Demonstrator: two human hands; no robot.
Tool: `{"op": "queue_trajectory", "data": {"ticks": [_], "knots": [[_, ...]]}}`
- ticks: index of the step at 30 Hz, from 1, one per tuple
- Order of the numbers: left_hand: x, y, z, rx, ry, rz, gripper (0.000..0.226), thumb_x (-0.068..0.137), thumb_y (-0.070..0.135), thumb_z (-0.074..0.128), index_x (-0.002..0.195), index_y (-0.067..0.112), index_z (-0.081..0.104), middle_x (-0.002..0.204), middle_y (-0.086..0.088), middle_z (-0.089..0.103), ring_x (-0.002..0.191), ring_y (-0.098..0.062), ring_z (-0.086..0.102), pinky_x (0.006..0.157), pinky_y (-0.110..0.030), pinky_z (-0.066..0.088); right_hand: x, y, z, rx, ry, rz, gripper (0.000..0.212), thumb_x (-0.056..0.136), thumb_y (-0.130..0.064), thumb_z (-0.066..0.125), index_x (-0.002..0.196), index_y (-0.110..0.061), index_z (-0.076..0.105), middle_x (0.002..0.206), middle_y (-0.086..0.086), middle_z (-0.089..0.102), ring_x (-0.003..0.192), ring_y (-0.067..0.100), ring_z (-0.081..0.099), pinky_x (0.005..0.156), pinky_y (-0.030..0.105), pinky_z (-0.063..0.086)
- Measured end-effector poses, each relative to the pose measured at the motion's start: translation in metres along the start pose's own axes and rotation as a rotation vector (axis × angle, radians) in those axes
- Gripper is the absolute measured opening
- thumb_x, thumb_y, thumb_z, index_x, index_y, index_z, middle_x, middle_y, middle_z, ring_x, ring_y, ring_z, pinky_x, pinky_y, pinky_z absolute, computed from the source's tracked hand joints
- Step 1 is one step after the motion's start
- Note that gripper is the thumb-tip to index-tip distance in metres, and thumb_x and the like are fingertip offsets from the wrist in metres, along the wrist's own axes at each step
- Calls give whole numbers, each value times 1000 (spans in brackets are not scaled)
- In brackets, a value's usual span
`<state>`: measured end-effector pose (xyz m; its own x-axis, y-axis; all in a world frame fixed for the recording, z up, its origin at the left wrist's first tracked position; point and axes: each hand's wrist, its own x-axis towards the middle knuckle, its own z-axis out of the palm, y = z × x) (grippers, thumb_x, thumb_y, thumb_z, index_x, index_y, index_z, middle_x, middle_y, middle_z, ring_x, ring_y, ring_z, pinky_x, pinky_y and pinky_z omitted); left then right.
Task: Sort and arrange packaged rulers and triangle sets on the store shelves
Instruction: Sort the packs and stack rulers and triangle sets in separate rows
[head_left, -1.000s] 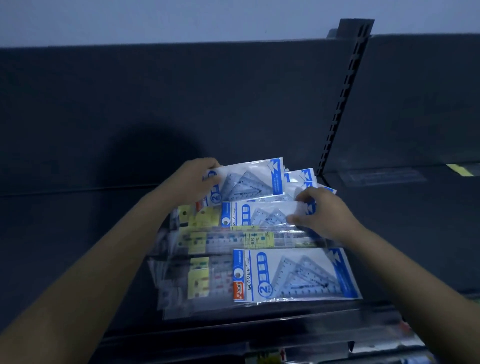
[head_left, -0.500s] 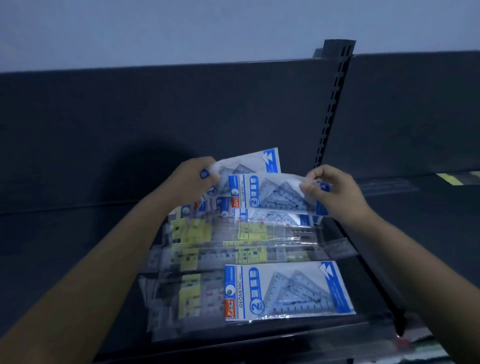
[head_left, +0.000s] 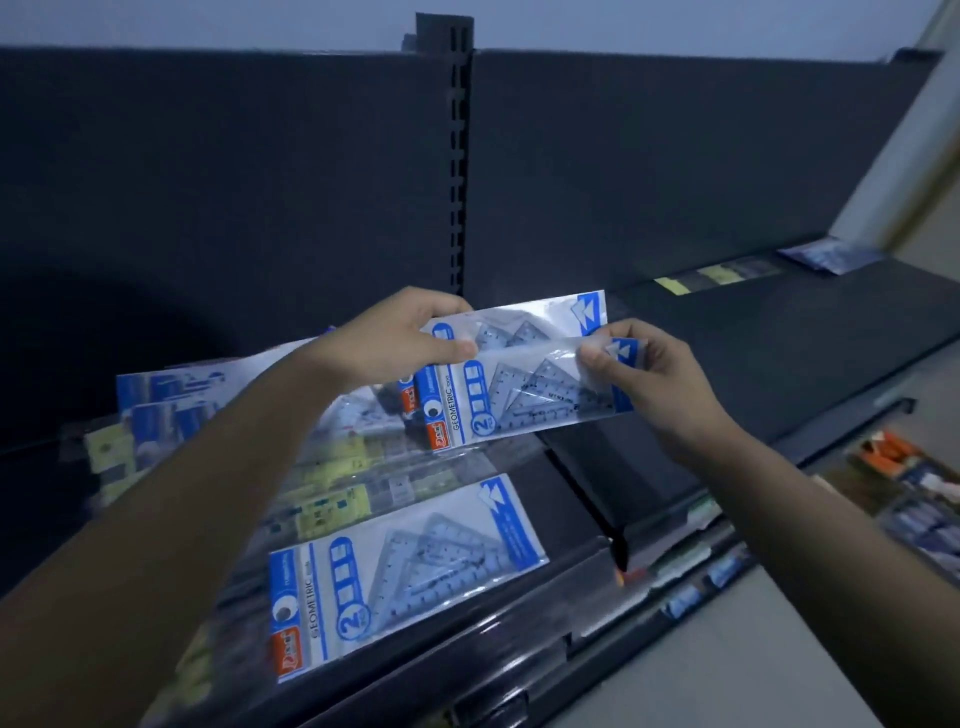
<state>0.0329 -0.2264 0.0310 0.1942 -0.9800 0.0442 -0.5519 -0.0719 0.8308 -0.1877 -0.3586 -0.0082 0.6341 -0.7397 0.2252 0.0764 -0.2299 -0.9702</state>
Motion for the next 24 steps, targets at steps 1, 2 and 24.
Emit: {"op": "queue_trajectory", "data": {"ticks": [1,2,24], "knots": [[8,7,12,-2,-21,11,7,91,17,62,92,11,66,90,-7,74,84,-22,71,71,-34,55,-3,2,-13,-2,23,7,8,86,-14,67,79,-12,63,72,1,66,65,14,62,61,28,54],[15,15,24,-7,-39,23,9,91,19,63,94,11,66,92,-8,74,87,-24,71,77,-38,54,-6,3,-27,-10,47,4,9,86,-14,67,78,-13,63,71,2,64,65,15,59,64,31,53],[270,159,283,-5,-23,2,31,68,11,85,94,20,68,82,4,74,71,-10,71,60,-19,55,39,41,-402,-73,54,98,61,71,-1,78,120,-24,50,116,-2,67,101,19,67,83,41,57]]}}
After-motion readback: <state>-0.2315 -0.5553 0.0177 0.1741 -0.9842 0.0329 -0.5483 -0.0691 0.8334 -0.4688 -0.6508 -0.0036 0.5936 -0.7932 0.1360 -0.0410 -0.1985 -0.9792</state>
